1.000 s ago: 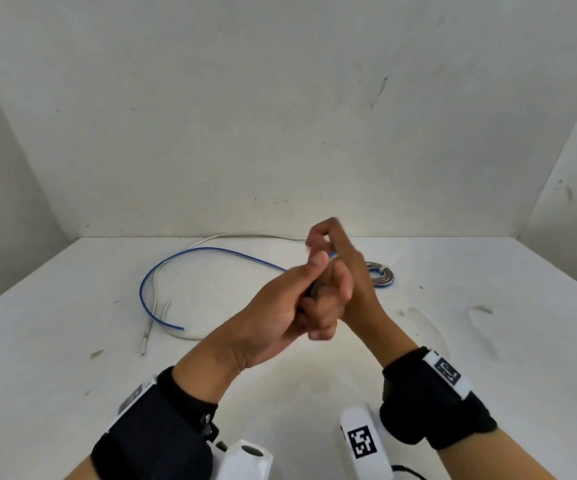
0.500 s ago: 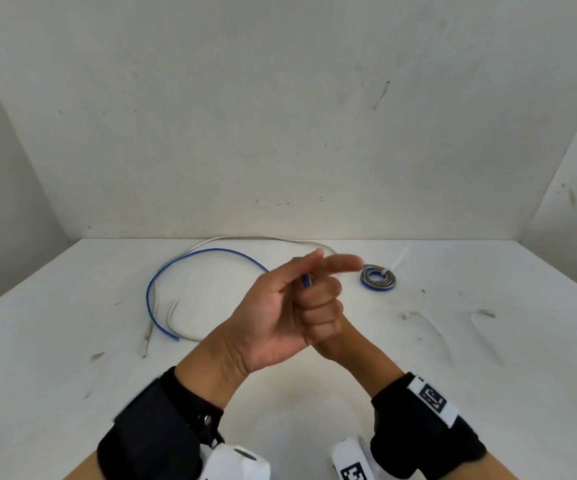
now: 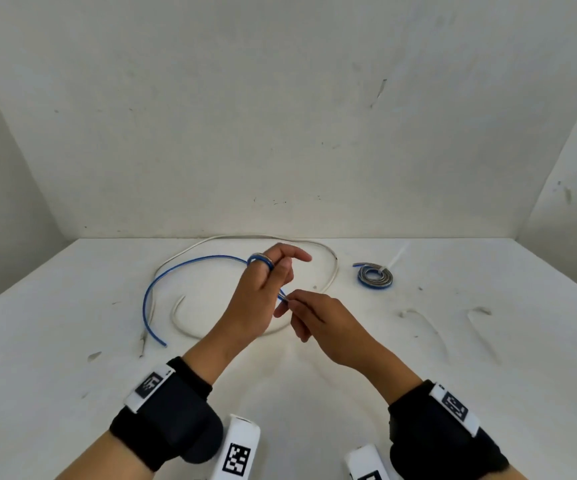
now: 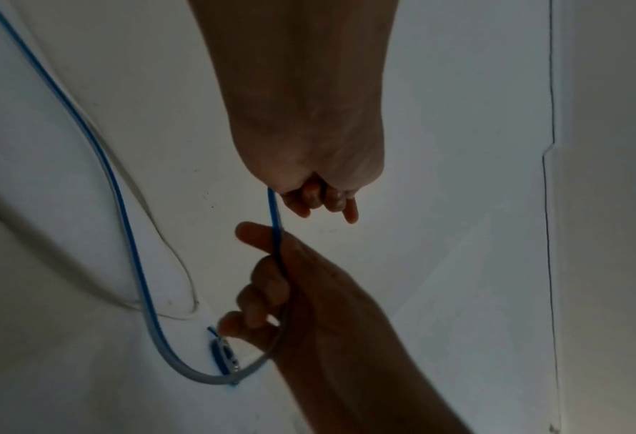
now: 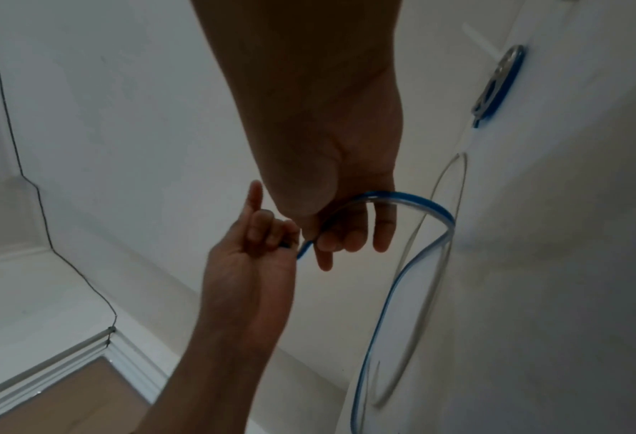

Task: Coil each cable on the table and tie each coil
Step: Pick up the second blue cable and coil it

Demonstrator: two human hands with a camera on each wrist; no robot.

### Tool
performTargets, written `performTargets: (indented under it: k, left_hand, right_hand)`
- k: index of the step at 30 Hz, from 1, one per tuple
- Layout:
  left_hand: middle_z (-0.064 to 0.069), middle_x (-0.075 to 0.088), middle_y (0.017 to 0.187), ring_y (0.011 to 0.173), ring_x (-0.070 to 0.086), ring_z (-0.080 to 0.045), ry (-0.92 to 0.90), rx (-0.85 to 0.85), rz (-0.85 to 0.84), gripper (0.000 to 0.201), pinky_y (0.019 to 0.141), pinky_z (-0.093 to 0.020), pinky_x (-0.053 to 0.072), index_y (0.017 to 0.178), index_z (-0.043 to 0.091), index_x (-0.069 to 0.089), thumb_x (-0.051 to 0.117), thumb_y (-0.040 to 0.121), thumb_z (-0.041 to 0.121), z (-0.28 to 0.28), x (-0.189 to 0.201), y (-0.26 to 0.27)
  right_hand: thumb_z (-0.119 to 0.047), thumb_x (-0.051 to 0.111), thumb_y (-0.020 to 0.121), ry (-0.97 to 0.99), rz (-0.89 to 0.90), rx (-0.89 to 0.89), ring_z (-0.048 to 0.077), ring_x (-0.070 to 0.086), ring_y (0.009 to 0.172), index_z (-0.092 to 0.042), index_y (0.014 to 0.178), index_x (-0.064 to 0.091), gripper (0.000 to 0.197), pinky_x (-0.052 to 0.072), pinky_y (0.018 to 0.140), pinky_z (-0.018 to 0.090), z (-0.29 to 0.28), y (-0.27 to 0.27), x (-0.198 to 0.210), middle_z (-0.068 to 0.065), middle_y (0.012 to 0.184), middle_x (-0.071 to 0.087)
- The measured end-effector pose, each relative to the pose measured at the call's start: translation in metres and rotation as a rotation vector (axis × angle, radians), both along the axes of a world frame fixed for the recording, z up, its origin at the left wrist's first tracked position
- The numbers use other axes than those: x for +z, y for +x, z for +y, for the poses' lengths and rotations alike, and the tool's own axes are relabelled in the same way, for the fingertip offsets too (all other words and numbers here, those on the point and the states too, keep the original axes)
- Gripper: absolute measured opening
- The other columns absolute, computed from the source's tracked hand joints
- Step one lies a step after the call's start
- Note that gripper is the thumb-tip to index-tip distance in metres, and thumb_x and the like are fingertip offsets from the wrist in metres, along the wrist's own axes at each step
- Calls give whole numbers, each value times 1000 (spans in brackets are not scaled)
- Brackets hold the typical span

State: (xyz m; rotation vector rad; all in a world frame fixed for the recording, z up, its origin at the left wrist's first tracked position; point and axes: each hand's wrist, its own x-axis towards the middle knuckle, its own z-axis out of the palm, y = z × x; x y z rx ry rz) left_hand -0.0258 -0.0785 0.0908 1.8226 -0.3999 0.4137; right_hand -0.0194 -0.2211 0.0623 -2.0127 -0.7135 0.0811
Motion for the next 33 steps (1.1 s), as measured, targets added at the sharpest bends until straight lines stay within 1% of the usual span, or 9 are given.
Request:
performTargets:
  k: [3, 6, 9, 11, 15, 22, 25, 28, 33]
  left_hand:
    - [4, 51, 88, 76, 49, -2, 159, 4, 5, 30, 63, -12, 44, 107, 18, 64, 36, 100, 9, -4, -9, 5]
    - [3, 53, 105, 93, 54, 2, 317, 28, -8, 31, 75, -10, 43, 105, 21, 60, 35, 99, 4, 0, -16, 12]
    - [3, 56, 85, 75, 54, -4, 396, 51, 93, 31, 68, -14, 41, 101, 27, 55, 34, 98, 5, 10, -22, 14]
    - [5, 55, 75, 71, 52, -5, 417, 62, 138, 24, 69, -20, 43, 98, 24, 55, 31, 102, 22, 16, -27, 13]
    - [-5, 47, 70, 59, 39, -10, 563, 15, 219, 57, 59, -27, 36, 90, 10, 51, 22, 91, 58, 17, -24, 3]
    - [5, 38, 60, 53, 34, -12, 789, 56, 236, 33, 52, -25, 28, 81, 12, 47, 39, 97, 39, 22, -17, -1]
    - [5, 38, 62, 54, 33, -12, 829, 75, 341, 41, 52, -25, 28, 71, 14, 40, 35, 98, 45, 17, -15, -3]
    - [9, 45, 62, 55, 38, -9, 749, -22, 501, 42, 57, -23, 32, 69, 18, 42, 38, 96, 49, 17, -14, -4]
    - [10, 36, 49, 48, 27, -11, 409, -282, 686, 43, 51, -21, 26, 62, 15, 40, 37, 99, 36, 24, -11, -12]
  right_hand:
    - [-16, 36, 103, 2, 26, 2, 9, 54, 54, -23, 87, 61, 31, 46, 62, 19, -1, -2, 7, -7, 62, 63]
    - [-18, 46, 100, 69, 136, -9, 12, 55, 51, -19, 98, 52, 6, 47, 55, 20, -3, -4, 12, -3, 65, 66]
    - [-15, 54, 96, 177, 270, -10, 13, 53, 51, -14, 101, 42, 14, 45, 50, 19, -11, -4, 18, 1, 70, 66]
    - [-12, 53, 96, 197, 288, -17, 12, 52, 51, -14, 98, 42, 11, 44, 50, 20, -15, -3, 22, 3, 74, 66]
    - [-19, 52, 96, 116, 168, -76, 7, 48, 55, -18, 97, 47, 5, 41, 57, 21, -14, 3, 24, -3, 73, 68]
    - [-7, 38, 91, 11, 17, -103, 8, 43, 55, -24, 88, 47, 19, 38, 56, 26, -7, 1, 27, -6, 70, 67]
    - [-7, 40, 89, -176, -287, -167, 8, 45, 62, -25, 86, 44, 19, 36, 72, 24, -1, 5, 21, -6, 72, 62]
    - [0, 51, 79, -437, -703, -278, 15, 45, 75, -24, 84, 48, 25, 23, 114, 48, 1, 13, 14, -9, 70, 52]
    - [9, 55, 71, -620, -1058, -239, 21, 54, 89, -24, 86, 54, 37, 0, 115, 64, 6, 17, 16, -10, 77, 55]
